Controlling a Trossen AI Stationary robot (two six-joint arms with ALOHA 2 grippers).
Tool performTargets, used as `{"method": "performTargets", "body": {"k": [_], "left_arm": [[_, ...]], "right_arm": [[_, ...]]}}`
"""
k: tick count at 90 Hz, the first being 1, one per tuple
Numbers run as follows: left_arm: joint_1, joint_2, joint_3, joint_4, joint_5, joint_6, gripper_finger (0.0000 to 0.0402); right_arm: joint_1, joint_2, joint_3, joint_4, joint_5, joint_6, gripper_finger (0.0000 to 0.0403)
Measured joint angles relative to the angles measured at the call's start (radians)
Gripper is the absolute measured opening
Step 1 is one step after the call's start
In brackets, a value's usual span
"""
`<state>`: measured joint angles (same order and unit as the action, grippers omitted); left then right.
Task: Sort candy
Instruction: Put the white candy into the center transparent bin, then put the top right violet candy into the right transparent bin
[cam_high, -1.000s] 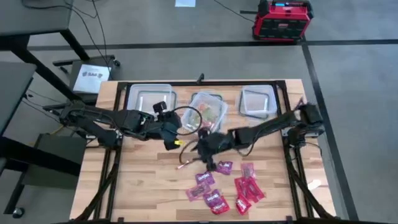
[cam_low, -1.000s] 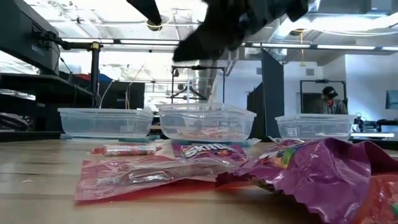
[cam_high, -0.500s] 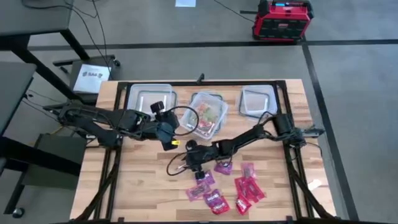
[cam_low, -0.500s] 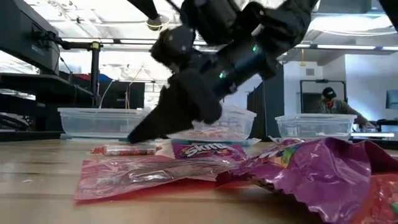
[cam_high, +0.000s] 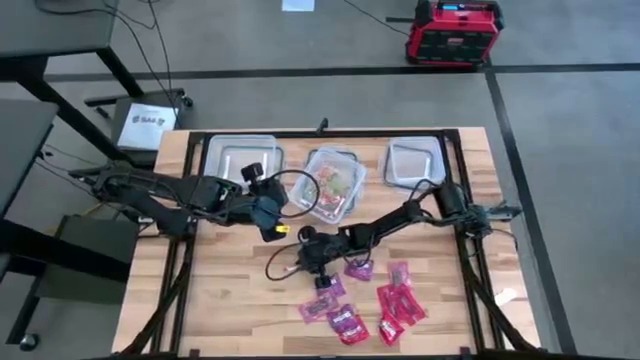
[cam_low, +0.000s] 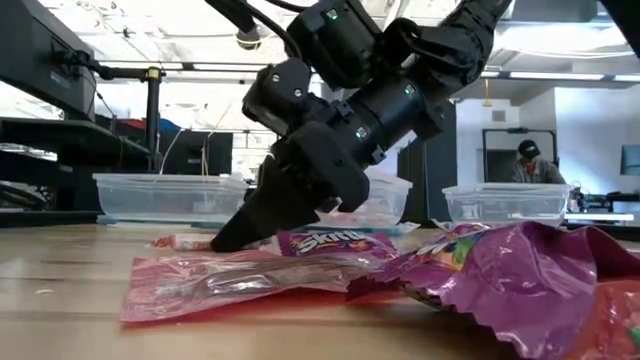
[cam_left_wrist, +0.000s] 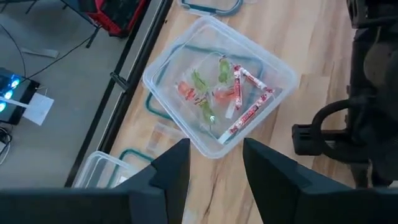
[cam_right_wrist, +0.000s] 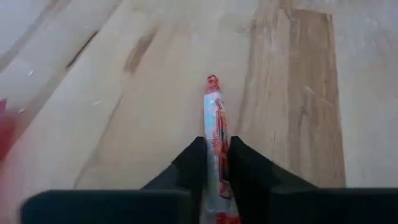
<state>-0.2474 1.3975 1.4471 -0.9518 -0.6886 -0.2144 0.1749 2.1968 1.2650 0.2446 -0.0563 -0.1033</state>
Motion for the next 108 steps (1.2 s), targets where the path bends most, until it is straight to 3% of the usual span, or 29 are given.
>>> {"method": "performTargets", "body": {"k": [13, 25, 47, 59, 85, 108], "left_arm": [[0.0, 0.0, 0.0, 0.0, 0.0, 0.0, 0.0134], [0.0, 0.0, 0.0, -0.001, 0.0, 0.0, 0.0133], [0.0, 0.005, 0.0, -0.002, 0.0, 0.0, 0.0134], [0.0, 0.005, 0.0, -0.001, 0.001, 0.0, 0.0134], [0.0, 0.005, 0.0, 0.0, 0.001, -0.004, 0.0134], [0.0, 0.005, 0.0, -0.018, 0.001, 0.008, 0.0134]], "right_arm": [[0.0, -0.045, -0.007, -0.046, 0.009, -0.018, 0.0019], [-0.003, -0.169, -0.006, -0.09, 0.058, -0.074, 0.0018], [-0.065, -0.439, -0.006, -0.498, 0.282, -0.199, 0.0018], [-0.157, -0.542, -0.002, -0.656, 0.349, -0.176, 0.0025], [-0.363, -0.556, -0.004, -0.748, 0.341, 0.011, 0.0092], [-0.307, -0.575, -0.004, -0.918, 0.124, 0.109, 0.0111]]}}
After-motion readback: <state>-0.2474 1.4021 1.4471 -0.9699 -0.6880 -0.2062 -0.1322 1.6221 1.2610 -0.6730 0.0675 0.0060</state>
